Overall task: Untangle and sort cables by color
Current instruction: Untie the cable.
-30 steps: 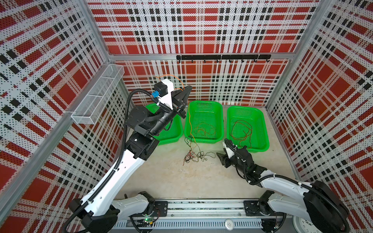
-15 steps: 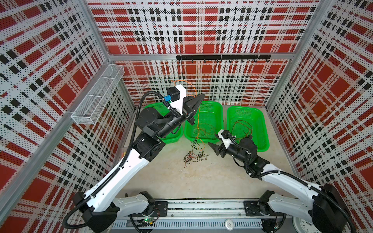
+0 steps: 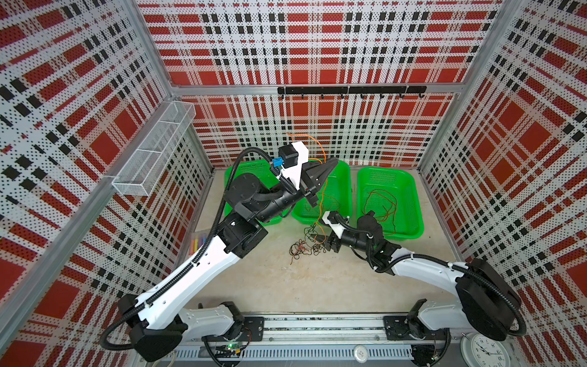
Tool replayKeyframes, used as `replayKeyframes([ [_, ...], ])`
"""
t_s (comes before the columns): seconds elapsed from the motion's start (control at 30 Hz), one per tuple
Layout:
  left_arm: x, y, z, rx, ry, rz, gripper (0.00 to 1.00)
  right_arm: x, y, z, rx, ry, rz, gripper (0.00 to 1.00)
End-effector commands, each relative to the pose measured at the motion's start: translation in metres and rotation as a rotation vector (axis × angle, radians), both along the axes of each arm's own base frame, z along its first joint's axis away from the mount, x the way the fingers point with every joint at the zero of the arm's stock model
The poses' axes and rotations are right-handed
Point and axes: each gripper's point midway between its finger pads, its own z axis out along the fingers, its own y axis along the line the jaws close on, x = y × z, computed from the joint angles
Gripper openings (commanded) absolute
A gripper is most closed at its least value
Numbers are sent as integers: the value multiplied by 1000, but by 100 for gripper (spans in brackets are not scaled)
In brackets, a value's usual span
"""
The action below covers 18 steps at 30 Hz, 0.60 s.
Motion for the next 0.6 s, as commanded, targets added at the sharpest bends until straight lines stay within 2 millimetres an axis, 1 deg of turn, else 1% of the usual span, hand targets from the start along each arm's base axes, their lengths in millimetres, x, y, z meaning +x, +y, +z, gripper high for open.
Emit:
replayKeyframes([
  [0.0, -7, 0, 14, -22, -38, -3, 0, 4, 8, 21, 79, -73, 7, 62],
  [0.07, -9, 0, 18, -31, -44, -8, 0, 1, 10, 23, 123, -69, 24, 60],
  [0.13, -10, 2, 22, -40, -52, -5, 0, -3, 13, 23, 157, -61, 50, 54],
  [0.2, -11, 3, 27, -49, -61, -1, 0, -4, 14, 19, 176, -37, 54, 43],
  [0.23, -11, 4, 30, -54, -65, 3, 0, -4, 14, 17, 189, -25, 55, 33],
  [0.33, -11, 5, 40, -55, -84, 12, 0, -4, 11, 15, 227, -10, 44, 14],
  [0.43, -11, 6, 51, -56, -104, 22, 0, -3, 7, 5, 227, 8, 14, 2],
  [0.47, -12, 7, 54, -57, -113, 26, 0, -2, 6, 1, 219, 16, 8, 0],
  [0.57, -10, 10, 62, -63, -131, 49, 0, 2, 1, -15, 186, 55, -33, 0],
])
